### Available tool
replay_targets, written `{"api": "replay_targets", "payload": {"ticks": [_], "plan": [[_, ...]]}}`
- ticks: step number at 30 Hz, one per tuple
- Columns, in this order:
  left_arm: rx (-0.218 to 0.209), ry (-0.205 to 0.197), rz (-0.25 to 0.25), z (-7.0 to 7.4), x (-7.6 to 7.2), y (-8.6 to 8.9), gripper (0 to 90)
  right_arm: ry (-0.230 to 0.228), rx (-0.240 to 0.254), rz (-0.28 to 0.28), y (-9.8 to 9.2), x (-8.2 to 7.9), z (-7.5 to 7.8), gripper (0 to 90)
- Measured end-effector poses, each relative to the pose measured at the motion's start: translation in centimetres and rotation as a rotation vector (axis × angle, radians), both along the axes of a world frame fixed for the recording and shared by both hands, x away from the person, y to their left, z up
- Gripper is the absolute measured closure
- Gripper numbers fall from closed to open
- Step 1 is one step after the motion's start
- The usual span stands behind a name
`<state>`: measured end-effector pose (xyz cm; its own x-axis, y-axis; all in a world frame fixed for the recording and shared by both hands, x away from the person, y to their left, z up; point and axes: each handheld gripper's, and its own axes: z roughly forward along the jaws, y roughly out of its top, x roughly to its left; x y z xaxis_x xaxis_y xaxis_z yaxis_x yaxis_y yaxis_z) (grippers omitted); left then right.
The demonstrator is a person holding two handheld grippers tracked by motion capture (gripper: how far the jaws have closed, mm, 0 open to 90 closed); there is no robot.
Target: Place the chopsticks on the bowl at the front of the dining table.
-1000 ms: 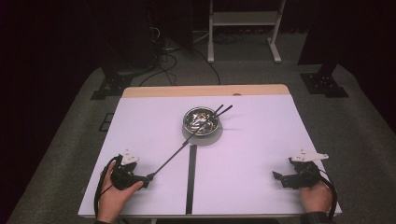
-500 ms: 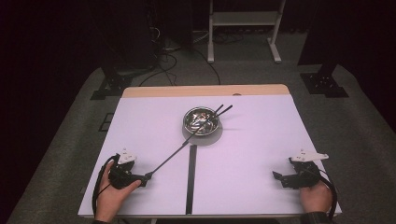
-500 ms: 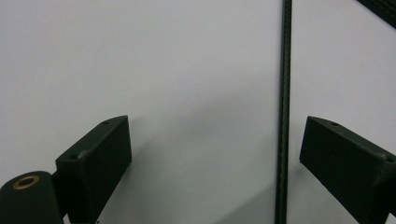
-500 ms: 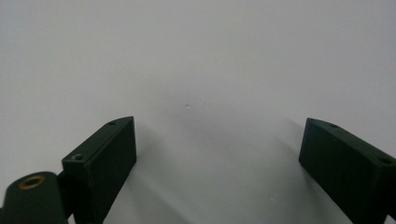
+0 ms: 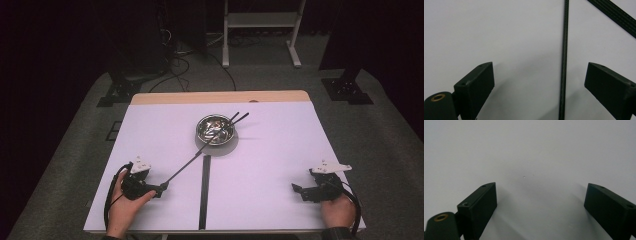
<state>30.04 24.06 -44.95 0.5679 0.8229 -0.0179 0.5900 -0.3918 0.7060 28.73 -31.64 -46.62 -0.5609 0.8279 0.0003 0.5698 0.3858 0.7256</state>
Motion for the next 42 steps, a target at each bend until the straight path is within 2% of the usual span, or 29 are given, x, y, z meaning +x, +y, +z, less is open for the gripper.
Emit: {"api": "replay_targets", "payload": {"ticks": [8,14,19,22,30,40,42], "plan": [[-0.001,-0.003,-0.017,0.1,0.7,-1.2,8.3,-0.001,0.000,0.000,0.0,0.0,0.0,9.4],[0.001,0.009,-0.035,0.0,1.5,-2.0,8.3,0.000,0.000,0.000,0.0,0.0,0.0,9.4],[-0.011,0.007,-0.041,0.0,2.0,-2.6,9.1,0.000,-0.001,0.000,0.0,0.0,0.0,9.4],[0.001,0.004,-0.046,0.0,2.4,-3.0,9.1,0.000,0.000,0.000,0.0,0.0,0.0,9.4],[0.001,0.005,-0.064,-0.1,3.5,-4.1,11.3,0.000,0.000,0.000,0.0,0.0,0.0,9.4],[0.037,0.009,-0.092,-0.3,4.3,-5.1,14.0,-0.001,0.000,0.000,0.0,0.0,0.0,9.4],[0.045,0.007,-0.095,-0.4,4.3,-5.2,17.5,-0.001,0.000,0.000,0.0,0.0,0.0,9.4]]}}
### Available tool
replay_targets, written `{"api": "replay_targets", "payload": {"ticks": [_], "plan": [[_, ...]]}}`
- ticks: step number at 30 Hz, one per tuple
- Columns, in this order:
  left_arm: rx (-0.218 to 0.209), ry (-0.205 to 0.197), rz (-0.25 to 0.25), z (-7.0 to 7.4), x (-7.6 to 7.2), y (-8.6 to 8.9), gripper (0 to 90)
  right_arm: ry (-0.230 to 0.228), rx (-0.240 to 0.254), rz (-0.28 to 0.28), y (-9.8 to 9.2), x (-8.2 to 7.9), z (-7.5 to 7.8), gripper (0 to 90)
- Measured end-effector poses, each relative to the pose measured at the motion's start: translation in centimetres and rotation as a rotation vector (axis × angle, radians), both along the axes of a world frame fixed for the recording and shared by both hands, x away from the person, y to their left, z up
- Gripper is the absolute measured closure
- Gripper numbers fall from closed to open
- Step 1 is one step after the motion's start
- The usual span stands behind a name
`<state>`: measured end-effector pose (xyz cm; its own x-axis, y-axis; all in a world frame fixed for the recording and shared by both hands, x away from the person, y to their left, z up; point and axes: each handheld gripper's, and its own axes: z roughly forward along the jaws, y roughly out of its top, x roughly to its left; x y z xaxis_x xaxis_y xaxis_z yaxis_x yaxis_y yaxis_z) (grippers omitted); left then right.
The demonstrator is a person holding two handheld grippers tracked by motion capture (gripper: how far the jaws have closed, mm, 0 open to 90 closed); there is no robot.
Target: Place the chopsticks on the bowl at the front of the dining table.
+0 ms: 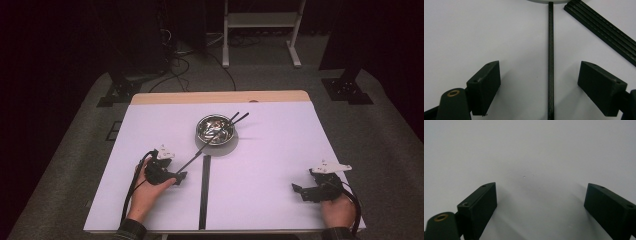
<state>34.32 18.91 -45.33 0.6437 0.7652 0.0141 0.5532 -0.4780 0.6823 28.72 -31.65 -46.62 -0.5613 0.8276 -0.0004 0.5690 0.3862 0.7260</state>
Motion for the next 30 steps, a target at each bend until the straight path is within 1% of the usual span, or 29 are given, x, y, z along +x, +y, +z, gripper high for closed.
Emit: {"api": "replay_targets", "payload": {"ticks": [4,14,17,19,22,24,27,28,29,30], "plan": [[0.000,0.001,-0.004,-0.01,-0.01,0.13,19.0,0.000,0.000,0.000,0.00,0.00,0.00,9.4],[0.001,0.005,0.018,-0.02,-0.20,0.05,19.3,0.000,0.001,-0.001,0.01,-0.01,0.00,9.4],[0.006,-0.003,0.009,-0.01,-0.27,0.07,20.1,0.000,0.000,0.001,0.00,-0.01,0.00,9.5],[-0.003,-0.006,-0.003,0.06,-0.36,0.07,24.2,0.000,0.000,0.000,0.00,0.00,0.00,9.4],[-0.003,-0.007,-0.019,0.18,-0.46,0.05,30.8,0.000,0.000,0.000,0.00,-0.01,0.00,9.4],[-0.004,-0.011,-0.029,0.24,-0.55,0.01,36.7,0.000,0.000,0.000,0.00,0.00,0.00,9.4],[-0.010,-0.015,-0.034,0.26,-0.60,-0.06,44.8,0.000,-0.001,0.000,0.00,0.00,0.00,9.5],[-0.012,-0.015,-0.034,0.28,-0.60,-0.09,44.8,0.000,0.000,0.000,0.00,0.00,0.00,9.4],[-0.012,-0.018,-0.035,0.30,-0.52,-0.11,48.4,0.000,0.000,0.000,0.00,0.00,0.00,9.4],[-0.017,-0.019,-0.032,0.28,-0.49,-0.13,49.6,0.000,0.000,0.000,0.00,0.00,0.00,9.4]]}}
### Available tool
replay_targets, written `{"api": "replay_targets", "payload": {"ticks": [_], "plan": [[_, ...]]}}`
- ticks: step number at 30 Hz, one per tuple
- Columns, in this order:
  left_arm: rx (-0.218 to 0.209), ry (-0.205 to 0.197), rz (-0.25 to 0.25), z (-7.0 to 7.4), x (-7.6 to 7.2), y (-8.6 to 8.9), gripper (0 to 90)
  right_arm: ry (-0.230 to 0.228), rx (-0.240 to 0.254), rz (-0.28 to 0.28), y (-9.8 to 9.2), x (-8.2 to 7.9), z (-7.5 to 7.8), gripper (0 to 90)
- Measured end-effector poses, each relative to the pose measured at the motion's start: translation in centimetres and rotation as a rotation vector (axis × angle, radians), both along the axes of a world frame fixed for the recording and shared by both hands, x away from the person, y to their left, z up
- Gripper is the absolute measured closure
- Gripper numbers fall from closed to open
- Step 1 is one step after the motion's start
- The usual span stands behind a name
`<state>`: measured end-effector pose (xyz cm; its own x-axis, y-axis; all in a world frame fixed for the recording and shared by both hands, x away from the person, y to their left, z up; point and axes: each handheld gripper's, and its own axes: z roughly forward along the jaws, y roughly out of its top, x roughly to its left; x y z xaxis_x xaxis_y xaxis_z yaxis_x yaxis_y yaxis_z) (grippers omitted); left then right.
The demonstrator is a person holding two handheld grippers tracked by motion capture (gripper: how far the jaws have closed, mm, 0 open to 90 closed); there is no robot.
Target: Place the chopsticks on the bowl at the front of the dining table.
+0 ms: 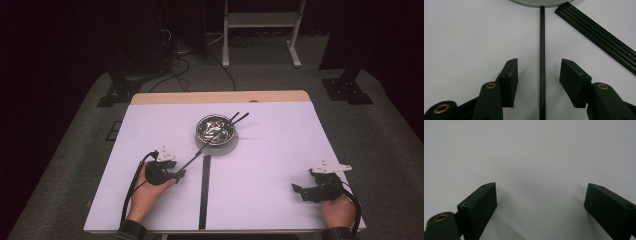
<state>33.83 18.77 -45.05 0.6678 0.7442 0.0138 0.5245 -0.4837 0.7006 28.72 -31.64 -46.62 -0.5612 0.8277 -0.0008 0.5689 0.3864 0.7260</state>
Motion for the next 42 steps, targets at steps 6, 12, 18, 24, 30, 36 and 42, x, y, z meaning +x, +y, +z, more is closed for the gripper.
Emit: {"api": "replay_targets", "payload": {"ticks": [6,12,18,24,30,36,42], "plan": [[-0.005,-0.005,-0.010,0.04,0.01,-0.02,62.0,0.000,0.000,0.000,0.00,-0.01,0.00,9.5],[-0.029,0.004,-0.014,0.02,0.06,0.02,73.9,0.000,-0.001,0.000,0.00,-0.01,0.00,9.5],[-0.039,0.008,-0.017,0.03,0.02,-0.10,84.2,0.000,0.001,-0.001,0.01,-0.01,0.00,9.4],[-0.058,0.034,-0.022,-0.01,0.21,0.11,86.2,0.000,0.000,-0.001,0.02,-0.02,0.00,9.5],[-0.062,0.044,-0.006,0.03,0.19,0.01,86.6,-0.001,0.000,-0.001,0.02,-0.02,0.00,9.5],[-0.069,0.055,0.001,0.11,0.18,0.06,86.7,-0.001,0.000,-0.001,0.01,-0.02,0.00,9.5],[-0.070,0.049,0.017,0.67,0.07,0.43,86.6,0.000,-0.001,0.000,0.00,-0.01,0.00,9.4]]}}
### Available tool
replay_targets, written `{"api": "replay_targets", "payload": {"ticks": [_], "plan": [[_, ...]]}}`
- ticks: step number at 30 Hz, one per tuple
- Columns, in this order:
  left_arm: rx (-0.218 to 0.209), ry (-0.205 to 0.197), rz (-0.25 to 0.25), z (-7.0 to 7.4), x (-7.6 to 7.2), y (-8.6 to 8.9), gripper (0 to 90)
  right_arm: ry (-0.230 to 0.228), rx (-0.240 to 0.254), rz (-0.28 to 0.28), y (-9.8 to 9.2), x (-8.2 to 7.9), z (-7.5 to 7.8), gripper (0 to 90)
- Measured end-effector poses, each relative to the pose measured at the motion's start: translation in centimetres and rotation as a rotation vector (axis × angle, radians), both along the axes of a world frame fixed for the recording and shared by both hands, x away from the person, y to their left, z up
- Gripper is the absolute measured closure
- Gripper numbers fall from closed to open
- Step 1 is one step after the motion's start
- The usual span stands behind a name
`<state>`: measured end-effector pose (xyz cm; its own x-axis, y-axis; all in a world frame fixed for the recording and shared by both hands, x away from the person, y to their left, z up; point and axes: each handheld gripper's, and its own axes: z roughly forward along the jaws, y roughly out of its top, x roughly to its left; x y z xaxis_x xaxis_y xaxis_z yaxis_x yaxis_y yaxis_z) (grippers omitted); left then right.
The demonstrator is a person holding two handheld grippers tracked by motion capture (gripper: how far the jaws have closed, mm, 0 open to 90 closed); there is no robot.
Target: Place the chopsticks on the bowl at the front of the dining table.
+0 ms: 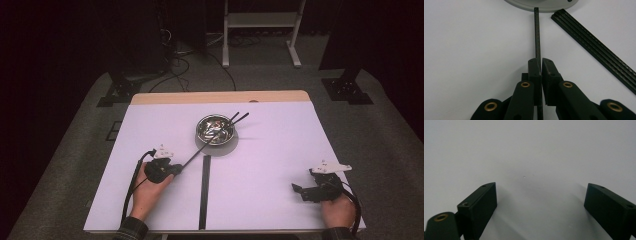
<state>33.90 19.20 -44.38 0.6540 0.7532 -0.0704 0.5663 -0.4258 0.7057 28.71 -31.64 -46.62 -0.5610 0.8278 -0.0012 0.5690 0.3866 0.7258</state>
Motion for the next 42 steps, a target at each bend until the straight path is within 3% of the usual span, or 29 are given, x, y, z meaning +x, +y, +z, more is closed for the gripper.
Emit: {"api": "replay_targets", "payload": {"ticks": [7,19,34,42], "plan": [[0.007,0.001,0.012,0.8,-0.1,0.4,86.6,0.000,0.001,-0.001,0.0,0.0,0.0,9.5],[-0.005,-0.034,0.032,2.6,0.2,0.9,86.6,0.000,0.001,-0.001,0.0,0.0,0.0,9.4],[-0.026,-0.065,0.020,4.3,1.5,0.2,86.6,0.000,0.001,-0.001,0.0,0.0,0.0,9.5],[-0.034,-0.056,0.003,4.7,2.3,-0.6,86.6,0.000,0.001,-0.001,0.0,0.0,0.0,9.5]]}}
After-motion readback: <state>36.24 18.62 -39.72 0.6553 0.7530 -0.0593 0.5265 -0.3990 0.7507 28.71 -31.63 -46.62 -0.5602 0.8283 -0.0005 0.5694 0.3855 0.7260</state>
